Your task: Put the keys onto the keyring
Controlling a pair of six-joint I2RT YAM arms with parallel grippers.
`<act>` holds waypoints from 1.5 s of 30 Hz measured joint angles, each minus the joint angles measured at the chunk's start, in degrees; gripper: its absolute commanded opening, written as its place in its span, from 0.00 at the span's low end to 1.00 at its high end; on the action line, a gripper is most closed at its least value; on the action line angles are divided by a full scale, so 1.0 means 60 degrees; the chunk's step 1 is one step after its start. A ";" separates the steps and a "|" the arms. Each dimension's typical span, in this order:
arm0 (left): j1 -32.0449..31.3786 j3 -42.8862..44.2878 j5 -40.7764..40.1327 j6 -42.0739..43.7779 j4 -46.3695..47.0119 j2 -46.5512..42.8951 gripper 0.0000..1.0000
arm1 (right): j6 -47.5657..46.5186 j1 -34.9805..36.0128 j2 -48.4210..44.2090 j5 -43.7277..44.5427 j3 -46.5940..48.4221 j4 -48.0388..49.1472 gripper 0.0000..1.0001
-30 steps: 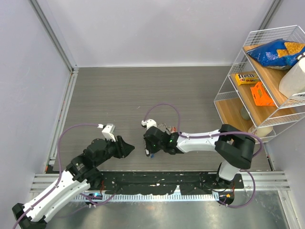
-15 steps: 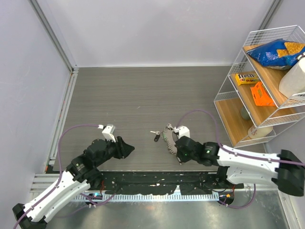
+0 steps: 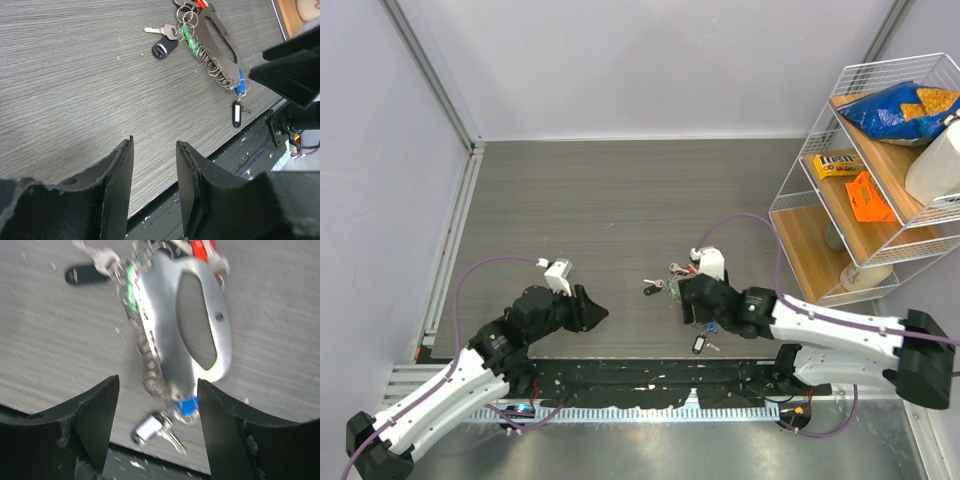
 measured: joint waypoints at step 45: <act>0.0000 0.0142 0.0219 0.0160 0.0240 -0.0248 0.44 | 0.1588 0.0827 -0.2976 -0.1191 -0.2124 0.0648 0.42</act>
